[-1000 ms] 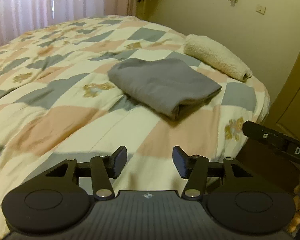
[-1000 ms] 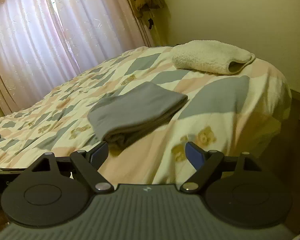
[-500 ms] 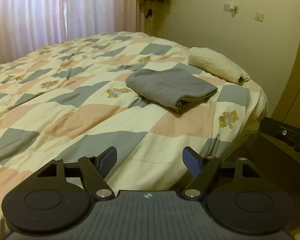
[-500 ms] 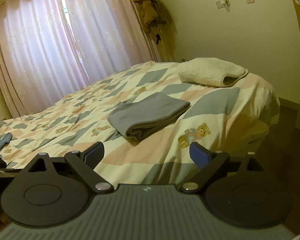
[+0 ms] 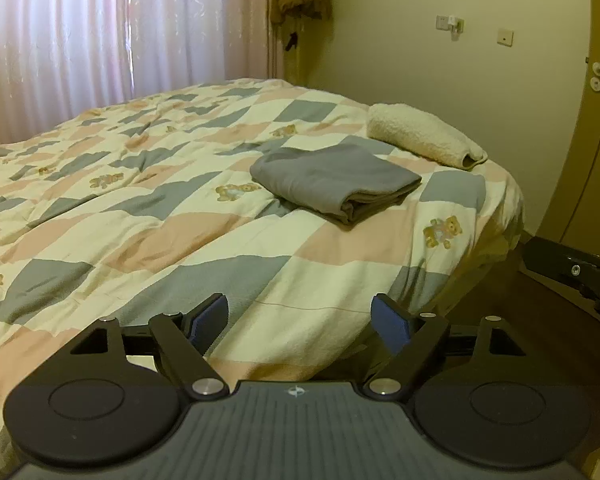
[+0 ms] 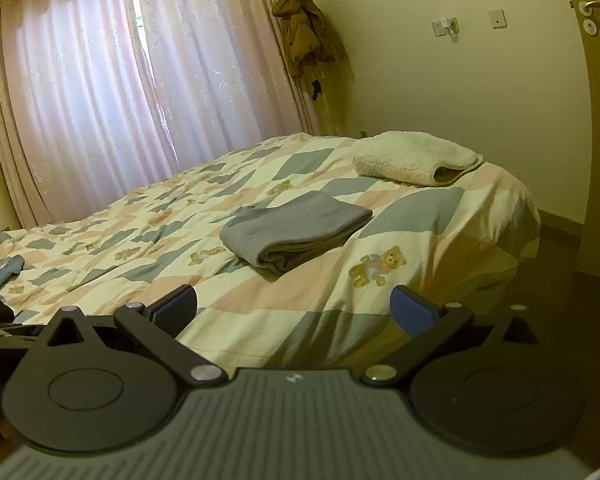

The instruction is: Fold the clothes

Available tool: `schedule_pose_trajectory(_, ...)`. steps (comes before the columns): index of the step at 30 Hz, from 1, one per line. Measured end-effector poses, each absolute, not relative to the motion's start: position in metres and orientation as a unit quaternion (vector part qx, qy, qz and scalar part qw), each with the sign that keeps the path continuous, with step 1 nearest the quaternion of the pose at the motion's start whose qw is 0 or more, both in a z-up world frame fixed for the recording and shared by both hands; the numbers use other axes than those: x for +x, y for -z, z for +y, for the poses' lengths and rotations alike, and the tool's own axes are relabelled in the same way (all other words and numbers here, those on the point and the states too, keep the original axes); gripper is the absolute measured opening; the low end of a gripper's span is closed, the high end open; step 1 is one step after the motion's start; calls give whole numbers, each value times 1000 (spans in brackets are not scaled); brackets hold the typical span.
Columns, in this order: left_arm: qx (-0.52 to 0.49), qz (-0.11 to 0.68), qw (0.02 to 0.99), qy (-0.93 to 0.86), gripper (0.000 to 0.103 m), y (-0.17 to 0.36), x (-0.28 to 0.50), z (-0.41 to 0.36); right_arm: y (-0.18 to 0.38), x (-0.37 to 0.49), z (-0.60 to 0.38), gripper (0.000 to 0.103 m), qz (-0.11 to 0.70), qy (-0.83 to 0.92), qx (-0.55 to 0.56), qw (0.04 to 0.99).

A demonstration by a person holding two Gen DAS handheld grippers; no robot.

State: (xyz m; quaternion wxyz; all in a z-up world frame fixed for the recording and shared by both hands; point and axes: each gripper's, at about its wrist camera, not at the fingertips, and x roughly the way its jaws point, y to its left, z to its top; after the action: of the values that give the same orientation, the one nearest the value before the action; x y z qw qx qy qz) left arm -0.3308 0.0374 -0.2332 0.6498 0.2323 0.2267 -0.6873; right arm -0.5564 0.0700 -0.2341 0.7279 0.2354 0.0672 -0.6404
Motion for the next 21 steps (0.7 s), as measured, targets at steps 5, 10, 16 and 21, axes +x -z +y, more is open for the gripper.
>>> schedule_pose_trajectory(5,234,234,650,684,83,237,-327,31,234,-552,65,102,81,638,237,729)
schedule_pose_trajectory(10,233,240,653,680,86,241,-319,22,238,-545,52,102,101,641,246,720)
schedule_pose_trajectory(16,241,243,662,667,89,249,-311,12,245,-537,38,102,133,658,251,698)
schedule_pose_trajectory(21,244,250,664,661,91,254,-310,6,253,-535,29,102,152,657,255,693)
